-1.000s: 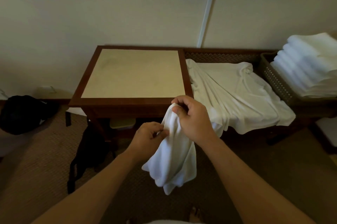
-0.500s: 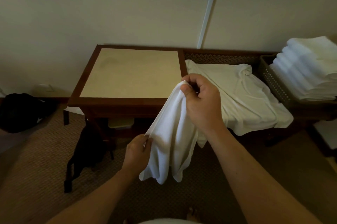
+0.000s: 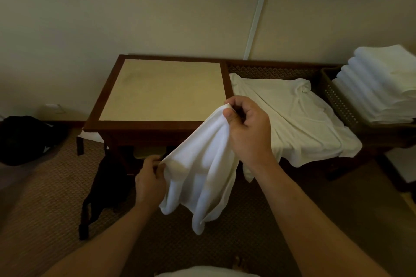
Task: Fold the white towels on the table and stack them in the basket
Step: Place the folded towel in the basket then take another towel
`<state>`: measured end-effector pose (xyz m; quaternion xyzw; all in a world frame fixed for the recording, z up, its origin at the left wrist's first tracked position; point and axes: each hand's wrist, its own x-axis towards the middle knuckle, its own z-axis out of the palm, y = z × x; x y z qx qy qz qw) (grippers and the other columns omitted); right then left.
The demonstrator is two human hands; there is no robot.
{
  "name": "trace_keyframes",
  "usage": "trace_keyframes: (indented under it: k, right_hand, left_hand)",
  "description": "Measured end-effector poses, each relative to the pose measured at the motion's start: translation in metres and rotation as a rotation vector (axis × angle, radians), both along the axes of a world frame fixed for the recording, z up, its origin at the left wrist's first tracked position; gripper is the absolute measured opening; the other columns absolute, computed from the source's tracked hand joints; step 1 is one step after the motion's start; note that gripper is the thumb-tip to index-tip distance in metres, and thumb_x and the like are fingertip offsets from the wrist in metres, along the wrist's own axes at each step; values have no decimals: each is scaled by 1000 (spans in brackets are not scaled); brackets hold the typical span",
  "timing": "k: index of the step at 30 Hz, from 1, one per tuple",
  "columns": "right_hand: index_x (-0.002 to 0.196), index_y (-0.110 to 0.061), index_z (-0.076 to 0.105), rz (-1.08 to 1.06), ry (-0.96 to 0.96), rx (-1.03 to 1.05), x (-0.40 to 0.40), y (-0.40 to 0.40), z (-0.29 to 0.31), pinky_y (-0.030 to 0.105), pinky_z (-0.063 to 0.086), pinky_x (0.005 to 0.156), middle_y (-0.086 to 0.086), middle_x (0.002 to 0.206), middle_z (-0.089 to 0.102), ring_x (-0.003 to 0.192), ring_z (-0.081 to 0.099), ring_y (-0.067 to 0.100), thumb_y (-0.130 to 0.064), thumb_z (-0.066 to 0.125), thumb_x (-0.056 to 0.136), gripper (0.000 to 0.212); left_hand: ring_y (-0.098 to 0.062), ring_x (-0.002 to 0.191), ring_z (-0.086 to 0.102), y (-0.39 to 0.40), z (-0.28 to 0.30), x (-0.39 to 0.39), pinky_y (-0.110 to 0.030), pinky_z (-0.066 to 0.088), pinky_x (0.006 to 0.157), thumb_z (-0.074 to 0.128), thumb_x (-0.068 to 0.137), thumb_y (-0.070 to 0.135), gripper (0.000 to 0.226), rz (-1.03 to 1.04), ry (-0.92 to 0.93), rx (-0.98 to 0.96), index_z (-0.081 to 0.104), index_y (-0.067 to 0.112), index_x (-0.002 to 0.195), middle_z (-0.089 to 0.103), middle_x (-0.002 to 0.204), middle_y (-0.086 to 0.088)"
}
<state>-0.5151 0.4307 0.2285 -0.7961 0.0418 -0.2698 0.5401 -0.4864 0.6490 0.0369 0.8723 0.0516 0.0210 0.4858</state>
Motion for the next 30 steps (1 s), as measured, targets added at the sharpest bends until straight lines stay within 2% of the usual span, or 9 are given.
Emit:
trace_keyframes:
  k: [3, 6, 10, 14, 16, 19, 24, 27, 30]
  right_hand:
    - [103, -25, 66, -5, 10, 14, 3, 7, -5, 10, 46, 83, -18, 94, 66, 91, 62, -4, -6, 64, 97, 19]
    - [105, -26, 63, -92, 57, 18, 7, 4, -13, 8, 44, 81, -17, 95, 64, 90, 59, -6, -12, 60, 100, 15]
    - [110, -22, 57, -346, 140, 73, 6, -21, -37, 3, 40, 73, -15, 97, 58, 88, 55, -7, -20, 53, 105, 7]
    - [113, -17, 54, -506, 153, 151, 6, -20, -68, 13, 42, 74, -9, 99, 57, 89, 54, 1, -24, 50, 106, 10]
    - [111, -19, 52, -406, 318, 143, 1, -13, -87, 22, 44, 73, -8, 96, 56, 87, 55, 4, -24, 48, 107, 7]
    - [110, -22, 54, -147, 587, 127, -16, 0, -116, 28, 47, 74, -5, 101, 59, 94, 58, 12, -20, 50, 106, 6]
    - [113, -18, 66, -230, 418, 327, -22, 20, -130, 24, 51, 84, -3, 105, 68, 98, 63, 8, -15, 55, 104, 15]
    - [110, -14, 68, -331, 299, 404, -11, 26, -123, 19, 50, 85, -4, 100, 69, 91, 63, 1, -12, 56, 104, 14]
    - [113, -13, 66, -429, 234, 390, -2, 21, -115, 14, 49, 86, -7, 102, 68, 95, 62, 0, -14, 54, 104, 15]
  left_hand:
    - [-25, 80, 62, 10, -8, 14, -44, 52, 68, 44, 109, 23, 21, -104, 98, 121, 58, 20, 93, 62, 86, -3]
    - [-25, 87, 61, 26, 7, 34, -36, 46, 66, 39, 109, 22, 18, -45, 102, 63, 53, 23, 98, 60, 92, -4]
    - [-24, 101, 56, 61, 52, 77, -38, 44, 84, 46, 103, 8, 18, -113, -271, 211, 59, 14, 114, 59, 109, -6]
    - [-34, 91, 62, 77, 102, 118, -42, 49, 71, 48, 99, 6, 22, -370, -557, 559, 62, 10, 115, 62, 110, -12]
    - [-36, 91, 63, 84, 114, 134, -44, 51, 72, 46, 99, 9, 25, -381, -591, 610, 64, 11, 116, 64, 109, -12]
    - [-35, 99, 62, 96, 108, 141, -43, 49, 83, 48, 96, 0, 28, -306, -456, 541, 66, 9, 115, 65, 109, -14]
    - [-27, 105, 59, 113, 64, 112, -38, 44, 89, 42, 103, 7, 25, -201, -217, 227, 64, 12, 114, 63, 107, -3]
    - [-27, 98, 61, 131, 44, 103, -39, 47, 80, 44, 105, 14, 22, -308, -265, 385, 62, 11, 118, 64, 109, -8]
    - [-13, 70, 55, 143, 44, 103, -24, 37, 56, 39, 102, 35, 32, -583, -434, 607, 62, 15, 110, 59, 92, 1]
